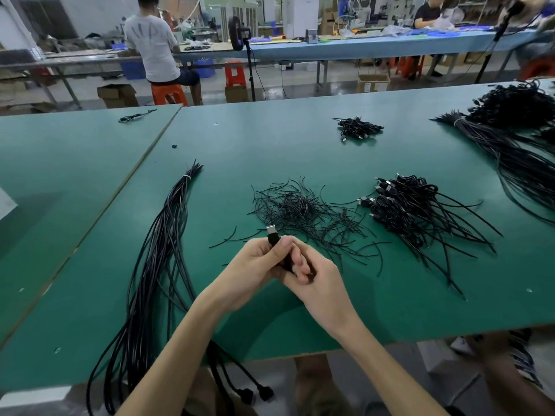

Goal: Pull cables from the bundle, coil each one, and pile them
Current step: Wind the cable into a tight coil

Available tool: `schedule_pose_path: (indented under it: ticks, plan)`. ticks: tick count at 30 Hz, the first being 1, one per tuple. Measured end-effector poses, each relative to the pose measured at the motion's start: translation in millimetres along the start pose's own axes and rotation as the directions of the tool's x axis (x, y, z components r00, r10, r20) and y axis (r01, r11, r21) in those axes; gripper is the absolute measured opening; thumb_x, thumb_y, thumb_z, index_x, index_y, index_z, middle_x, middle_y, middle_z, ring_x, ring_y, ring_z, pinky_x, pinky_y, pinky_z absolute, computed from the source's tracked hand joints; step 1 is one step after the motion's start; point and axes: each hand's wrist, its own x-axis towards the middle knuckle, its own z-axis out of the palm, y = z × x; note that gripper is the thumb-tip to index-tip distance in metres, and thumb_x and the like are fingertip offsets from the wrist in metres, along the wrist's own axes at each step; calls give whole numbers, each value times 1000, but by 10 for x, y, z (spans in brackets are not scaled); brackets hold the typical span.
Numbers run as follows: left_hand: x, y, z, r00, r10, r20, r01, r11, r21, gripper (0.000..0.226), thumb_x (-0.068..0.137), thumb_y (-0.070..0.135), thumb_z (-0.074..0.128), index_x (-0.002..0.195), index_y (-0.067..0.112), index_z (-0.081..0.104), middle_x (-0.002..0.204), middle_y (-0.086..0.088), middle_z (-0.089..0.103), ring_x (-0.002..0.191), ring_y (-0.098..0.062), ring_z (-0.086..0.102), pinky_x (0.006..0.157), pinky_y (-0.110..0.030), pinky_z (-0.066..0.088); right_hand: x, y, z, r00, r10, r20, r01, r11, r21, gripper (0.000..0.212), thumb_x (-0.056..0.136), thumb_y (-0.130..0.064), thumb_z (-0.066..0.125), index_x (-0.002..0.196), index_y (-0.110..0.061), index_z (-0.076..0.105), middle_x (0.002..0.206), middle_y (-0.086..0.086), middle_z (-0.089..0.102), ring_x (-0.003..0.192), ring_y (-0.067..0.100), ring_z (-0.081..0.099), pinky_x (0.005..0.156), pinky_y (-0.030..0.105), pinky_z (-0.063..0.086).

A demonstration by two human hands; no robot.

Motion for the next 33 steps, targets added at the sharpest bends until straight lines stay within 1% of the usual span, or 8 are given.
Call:
schedule_pose_path:
  ticks: [4,9,13,16,20,23,29,33]
  plan:
    - [19,22,14,998,-9,-56,14,996,94,37,106,31,46,85,4,60,88,-19,74,84,-30,73,82,-31,58,10,19,5,998,-21,-56,18,998,-62,55,90,-8,77,140,-25,61,97,-1,62,91,10,62,89,19,50]
    - [18,27,1,978,72,-195,-6,947,320,42,98,36,54,83,-2,63,88,-20,76,88,-34,75,84,-39,60,29,44,16,998,5,-60,-12,993,-117,64,93,-13,75,150,-28,50,97,-9,55,90,6,58,89,12,45]
    - [-13,20,-70,959,143,-244,22,823,568,49,94,47,52,87,-1,62,83,-18,56,78,-29,58,71,-42,58,10,15,-1,999,-9,-38,0,975,-221,67,94,-10,72,152,-30,47,98,-6,53,95,8,55,89,12,42]
    - [-83,-4,-162,974,69,-218,40,887,461,51,96,41,53,90,-8,62,70,-9,60,62,-23,52,56,-31,49,6,-10,3,1000,5,9,-3,968,-251,67,91,-18,76,151,-31,48,93,-5,49,88,5,51,85,11,40]
    - [-160,-22,-228,981,35,-189,27,949,315,29,94,29,62,88,3,72,72,-9,66,62,-24,57,55,-26,50,12,-40,0,997,23,73,-6,972,-236,69,88,-28,79,150,-32,50,99,2,55,91,7,53,87,13,42]
    - [-169,-44,-270,984,62,-168,-14,963,270,6,85,18,80,83,12,80,70,-9,69,57,-17,60,54,-23,51,5,-44,-17,995,37,95,-17,978,-208,71,85,-28,80,149,-30,51,102,0,58,99,9,57,93,14,42]
    - [-139,-100,-230,959,105,-264,-24,956,292,14,72,26,86,80,15,83,77,-11,77,63,-18,67,62,-25,56,26,-18,5,983,55,177,-7,966,-258,75,91,-23,76,156,-24,38,106,-14,54,101,-6,52,95,10,37]
    - [-115,-128,-183,951,100,-293,-3,949,314,16,77,28,82,82,13,80,79,-9,78,68,-17,70,66,-25,56,20,21,31,977,85,197,-18,948,-319,81,96,-27,69,162,-20,22,114,-10,48,112,4,51,101,11,36]
